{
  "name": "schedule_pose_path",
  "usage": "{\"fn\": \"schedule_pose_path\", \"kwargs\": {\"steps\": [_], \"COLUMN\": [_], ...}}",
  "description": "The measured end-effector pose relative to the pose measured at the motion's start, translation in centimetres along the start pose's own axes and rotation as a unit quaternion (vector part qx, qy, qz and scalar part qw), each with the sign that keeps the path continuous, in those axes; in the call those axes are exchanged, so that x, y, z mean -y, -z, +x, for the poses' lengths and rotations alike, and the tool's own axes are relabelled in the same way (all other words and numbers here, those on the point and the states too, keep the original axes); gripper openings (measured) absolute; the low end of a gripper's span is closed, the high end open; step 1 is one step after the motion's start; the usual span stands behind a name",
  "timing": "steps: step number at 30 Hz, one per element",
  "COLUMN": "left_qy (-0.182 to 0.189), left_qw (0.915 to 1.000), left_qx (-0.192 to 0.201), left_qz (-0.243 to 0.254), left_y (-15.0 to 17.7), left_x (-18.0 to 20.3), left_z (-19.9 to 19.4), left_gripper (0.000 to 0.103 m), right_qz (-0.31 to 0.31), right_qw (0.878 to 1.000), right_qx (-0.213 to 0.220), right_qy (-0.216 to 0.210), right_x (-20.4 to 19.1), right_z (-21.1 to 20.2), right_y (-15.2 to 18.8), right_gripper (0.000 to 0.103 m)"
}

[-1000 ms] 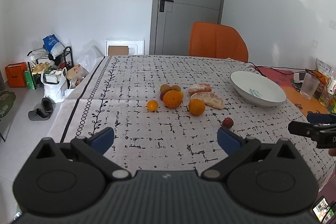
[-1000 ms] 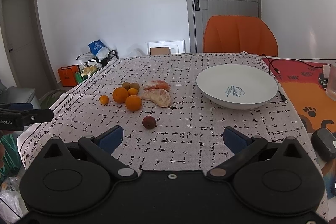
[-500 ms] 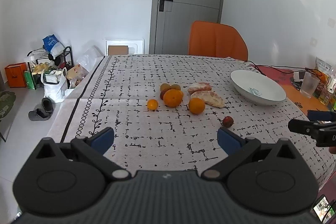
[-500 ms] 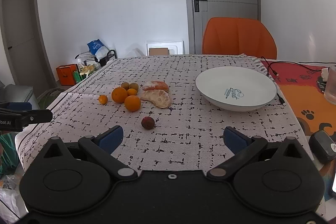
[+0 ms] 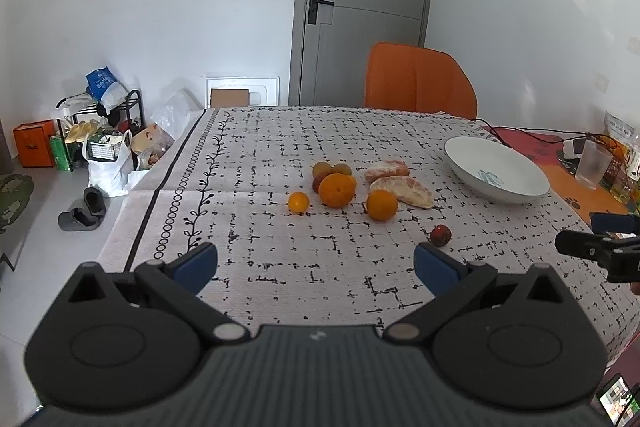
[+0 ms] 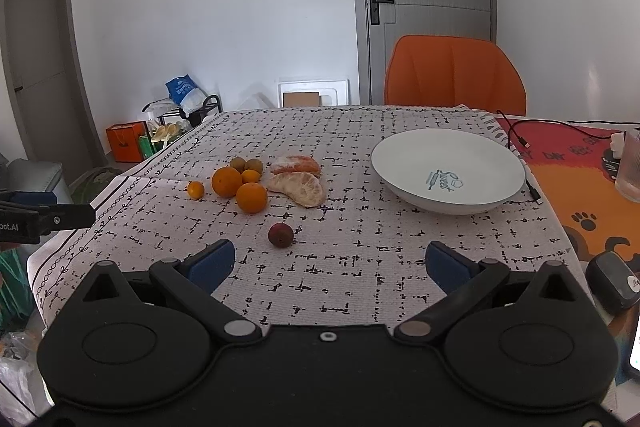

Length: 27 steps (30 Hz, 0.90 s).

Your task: Organize fruits

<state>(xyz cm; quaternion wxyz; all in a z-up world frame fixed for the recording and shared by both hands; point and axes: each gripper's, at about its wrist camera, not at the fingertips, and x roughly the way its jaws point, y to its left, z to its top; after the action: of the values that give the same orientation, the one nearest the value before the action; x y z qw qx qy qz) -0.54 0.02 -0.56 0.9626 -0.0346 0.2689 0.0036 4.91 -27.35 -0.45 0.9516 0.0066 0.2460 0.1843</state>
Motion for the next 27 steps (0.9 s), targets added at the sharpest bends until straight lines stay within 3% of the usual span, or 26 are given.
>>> {"fn": "schedule_pose_path", "kwargs": {"steps": [21,27], "left_qy": [0.009,0.012], "left_qw": [0.9999,0.9999], "left_qx": [-0.001,0.005], "left_qz": [-0.006,-0.009], "left_y": [0.1,0.0], "left_x": [-0.7,-0.9], "left_z": [0.7,1.4], "left_gripper": [0.103,0.103], "right_qz": [0.000,0.002], "right_qw": [1.000,1.000], "right_qx": [-0.005,0.015], "right_qy": [0.004,-0.004], "right_x": [0.0,0.4], "right_z": [1.1,1.5], "right_y": [0.6,0.8], "right_gripper": [0.103,0.103]}}
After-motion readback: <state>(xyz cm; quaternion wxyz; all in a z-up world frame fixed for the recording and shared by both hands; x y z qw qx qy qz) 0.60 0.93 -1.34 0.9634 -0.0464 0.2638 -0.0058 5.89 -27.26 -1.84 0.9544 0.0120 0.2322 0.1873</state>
